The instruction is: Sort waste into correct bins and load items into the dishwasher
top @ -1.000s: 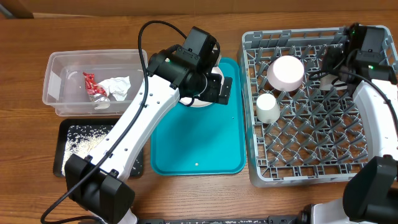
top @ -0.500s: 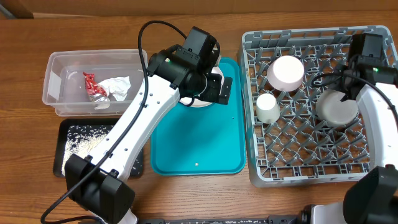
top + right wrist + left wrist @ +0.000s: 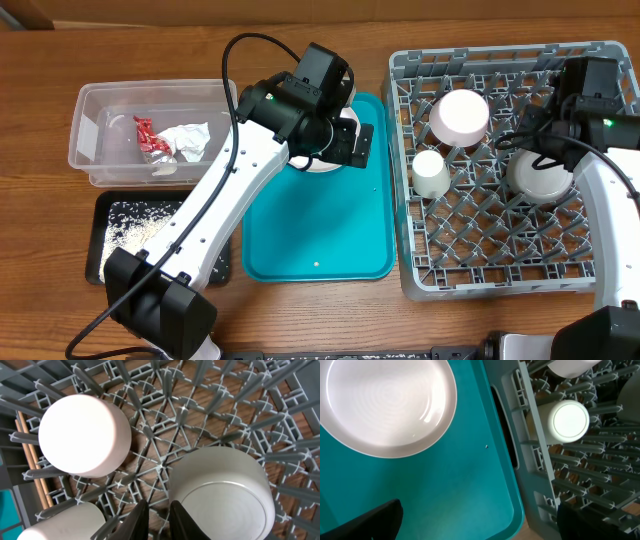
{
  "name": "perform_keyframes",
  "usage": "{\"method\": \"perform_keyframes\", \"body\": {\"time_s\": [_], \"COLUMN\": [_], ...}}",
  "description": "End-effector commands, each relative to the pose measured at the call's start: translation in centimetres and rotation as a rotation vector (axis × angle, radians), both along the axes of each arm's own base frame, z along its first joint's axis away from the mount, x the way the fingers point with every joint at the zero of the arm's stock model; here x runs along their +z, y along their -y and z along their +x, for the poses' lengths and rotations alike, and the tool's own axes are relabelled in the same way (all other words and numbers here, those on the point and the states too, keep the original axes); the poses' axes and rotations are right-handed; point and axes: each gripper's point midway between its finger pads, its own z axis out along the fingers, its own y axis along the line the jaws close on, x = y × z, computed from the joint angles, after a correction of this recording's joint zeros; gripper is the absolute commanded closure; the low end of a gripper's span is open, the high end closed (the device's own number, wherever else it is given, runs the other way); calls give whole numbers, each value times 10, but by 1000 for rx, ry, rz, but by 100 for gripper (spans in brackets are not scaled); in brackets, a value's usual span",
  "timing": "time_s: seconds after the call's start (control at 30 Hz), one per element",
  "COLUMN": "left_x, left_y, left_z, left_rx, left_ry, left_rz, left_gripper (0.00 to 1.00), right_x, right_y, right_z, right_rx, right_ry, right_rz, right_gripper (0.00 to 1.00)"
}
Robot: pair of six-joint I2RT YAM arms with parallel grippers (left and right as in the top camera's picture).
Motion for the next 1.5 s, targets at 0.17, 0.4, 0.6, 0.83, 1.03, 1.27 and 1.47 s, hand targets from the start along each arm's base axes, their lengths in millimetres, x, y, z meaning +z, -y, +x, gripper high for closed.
{"method": "perform_keyframes", "body": {"time_s": [0.17,0.4,0.6,0.83,1.03,1.27,1.47], "left_x": [-1,-1,-1,-1,-1,-1,-1], "left_y": [3,3,3,3,3,3,3], "left_z": [-1,-1,-1,-1,-1,-1,-1], "left_rx": [-20,-20,-21,-20,-20,-21,-20], "left_ry": [4,4,4,4,4,4,4], "left_rz": [3,3,3,3,4,3,4], "left_gripper": [0,0,0,0,0,0,0], "right_x": [-9,-36,-37,-45,-51,-55,-73], "right_y": [33,56,61,59,55,57,61], "right_z": [-17,-25,-13,-19,-34,-27,-15], "right_rx": [-207,-271,-276,-275,-274,-276,-290], "right_ry": [-22,-109,-72,-117,-185,-161,-121], "right_rz": [8,18,10,17,29,23,22], "right_gripper": [85,85,85,84,85,86,87]}}
